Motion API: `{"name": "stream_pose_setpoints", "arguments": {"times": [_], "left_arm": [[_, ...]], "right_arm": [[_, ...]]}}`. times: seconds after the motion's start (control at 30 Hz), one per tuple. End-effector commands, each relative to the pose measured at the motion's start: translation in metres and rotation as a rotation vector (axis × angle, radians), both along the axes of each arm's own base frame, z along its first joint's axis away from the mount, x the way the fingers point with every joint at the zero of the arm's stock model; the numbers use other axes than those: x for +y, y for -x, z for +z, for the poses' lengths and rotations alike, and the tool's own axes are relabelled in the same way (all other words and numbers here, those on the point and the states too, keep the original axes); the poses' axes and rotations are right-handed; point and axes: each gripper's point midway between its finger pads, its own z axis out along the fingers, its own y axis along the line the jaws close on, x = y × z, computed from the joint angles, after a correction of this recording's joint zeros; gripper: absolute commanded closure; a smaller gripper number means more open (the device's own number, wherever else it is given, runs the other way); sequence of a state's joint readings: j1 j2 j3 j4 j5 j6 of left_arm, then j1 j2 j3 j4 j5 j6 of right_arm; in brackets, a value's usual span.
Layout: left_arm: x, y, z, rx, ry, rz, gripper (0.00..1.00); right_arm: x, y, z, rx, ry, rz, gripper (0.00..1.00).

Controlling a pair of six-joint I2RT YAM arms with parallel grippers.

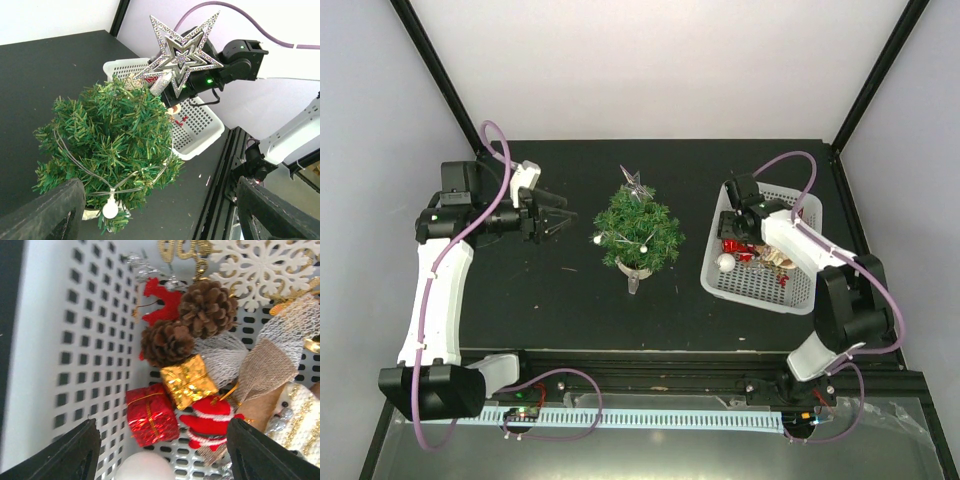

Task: Decorate the small christmas tree

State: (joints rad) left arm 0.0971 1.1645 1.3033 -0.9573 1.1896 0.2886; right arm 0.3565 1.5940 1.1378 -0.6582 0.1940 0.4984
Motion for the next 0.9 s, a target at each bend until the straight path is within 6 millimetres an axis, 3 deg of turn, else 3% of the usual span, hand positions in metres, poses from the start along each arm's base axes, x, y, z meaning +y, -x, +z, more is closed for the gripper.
{"name": "stream_pose_setpoints", "arguments": {"times": [0.0, 0.27, 0.53, 0.87], "left_arm": [[-0.001, 0.003, 0.012, -0.030, 0.015, -0.018, 0.17], [-0.002, 0.006, 0.014, -0.034, 0.027, -0.032, 0.17], [-0.003, 0.008, 0.015, -0.033, 0.037, -0.041, 0.17], [-0.003, 0.009, 0.016, -0.036, 0.041, -0.044, 0.16]], "right_arm": [[-0.015, -0.015, -0.004, -0.004, -0.013, -0.056, 0.29], [-0.017, -0.024, -0.027, 0.041, -0.032, -0.050, 0.34], [-0.019, -0.023, -0.046, 0.063, -0.044, -0.041, 0.49], [-0.021, -0.017, -0.063, 0.090, -0.037, -0.040, 0.49]]}}
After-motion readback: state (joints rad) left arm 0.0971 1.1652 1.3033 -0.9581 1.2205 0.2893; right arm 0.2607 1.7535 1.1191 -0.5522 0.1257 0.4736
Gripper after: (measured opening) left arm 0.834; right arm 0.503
